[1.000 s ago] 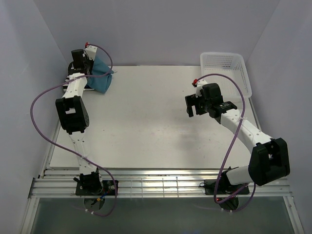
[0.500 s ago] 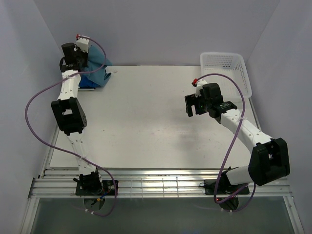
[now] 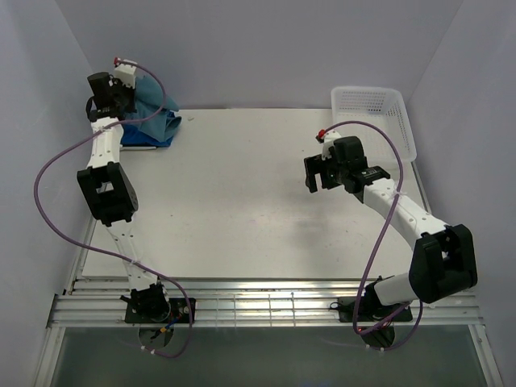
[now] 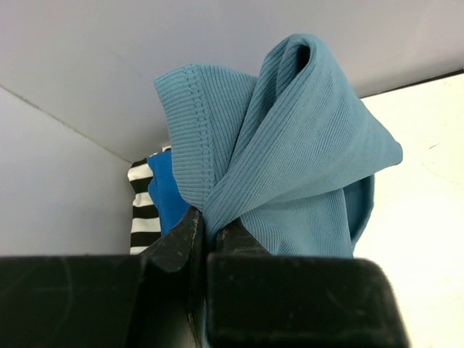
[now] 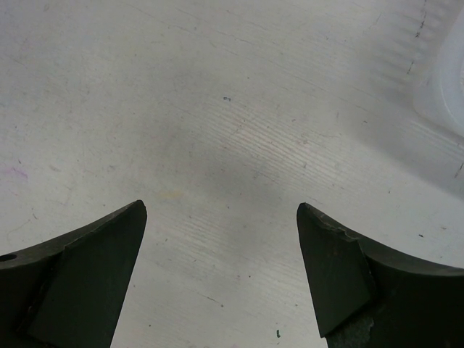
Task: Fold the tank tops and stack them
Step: Neatly place the folded tank top to the corner
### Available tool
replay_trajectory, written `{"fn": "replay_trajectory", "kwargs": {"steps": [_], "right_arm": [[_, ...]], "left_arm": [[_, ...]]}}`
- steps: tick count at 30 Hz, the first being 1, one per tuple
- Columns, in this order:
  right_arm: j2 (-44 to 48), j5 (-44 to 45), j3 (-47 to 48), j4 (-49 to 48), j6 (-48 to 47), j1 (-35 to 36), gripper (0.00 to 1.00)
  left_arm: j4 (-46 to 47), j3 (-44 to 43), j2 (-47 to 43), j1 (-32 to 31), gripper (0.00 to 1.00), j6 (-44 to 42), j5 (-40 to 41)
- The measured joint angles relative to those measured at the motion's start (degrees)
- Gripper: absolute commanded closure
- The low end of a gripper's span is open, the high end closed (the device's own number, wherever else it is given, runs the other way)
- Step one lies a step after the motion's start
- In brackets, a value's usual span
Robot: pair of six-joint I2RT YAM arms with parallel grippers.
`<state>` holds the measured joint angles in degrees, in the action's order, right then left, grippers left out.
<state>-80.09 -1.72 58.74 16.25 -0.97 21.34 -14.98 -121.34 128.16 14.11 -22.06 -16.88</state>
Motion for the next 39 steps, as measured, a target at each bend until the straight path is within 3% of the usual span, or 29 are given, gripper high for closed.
{"fn": "replay_trajectory", "kwargs": {"steps": [2, 3, 4, 6, 7, 13, 21, 30, 39], "right_arm": [[-1.01, 0.02, 0.57, 0.02, 0.17, 0.0, 0.1], [-1.46, 0.02, 0.79, 0.02, 0.22, 0.0, 0.1], [-1.81, 0.04, 1.05, 0.07, 0.33, 0.0, 0.1], [-2.45, 0.04, 1.53, 0.31, 0.39, 0.0, 0.1], [-2.69, 0.09, 1.77, 0.35, 0.42, 0.0, 0.1], [-3.04, 0.17, 2.64, 0.81, 1.81, 0.0, 0.1], [-0.57, 0.02, 2.64, 2.71, 4.13, 0.0, 0.1], [1.92, 0.0, 2.64, 3.41, 5.33, 0.0, 0.1], [-1.57, -1.14, 2.64, 3.63, 6.69, 0.0, 0.1]], "left_arm": [[0.42, 0.59, 0.48, 0.39, 1.0, -0.42, -0.11], [0.68, 0.7, 0.98, 0.52, 0.95, -0.46, -0.02], [0.92, 0.81, 1.7, 0.7, 0.58, -0.46, 0.17], [1.55, 0.79, 3.39, 0.81, 0.18, -0.52, 1.14], [1.86, 0.66, 4.46, 0.81, 0.02, -0.5, 1.66], [2.99, -0.57, 9.22, 0.76, 0.02, 3.74, 7.32], [3.91, -2.69, 6.67, 0.79, 0.02, 11.15, 16.48], [4.66, -2.29, 2.78, 0.87, 0.02, 18.6, 8.13], [3.13, -10.82, 20.92, 0.68, 0.02, 26.38, 7.39]]}}
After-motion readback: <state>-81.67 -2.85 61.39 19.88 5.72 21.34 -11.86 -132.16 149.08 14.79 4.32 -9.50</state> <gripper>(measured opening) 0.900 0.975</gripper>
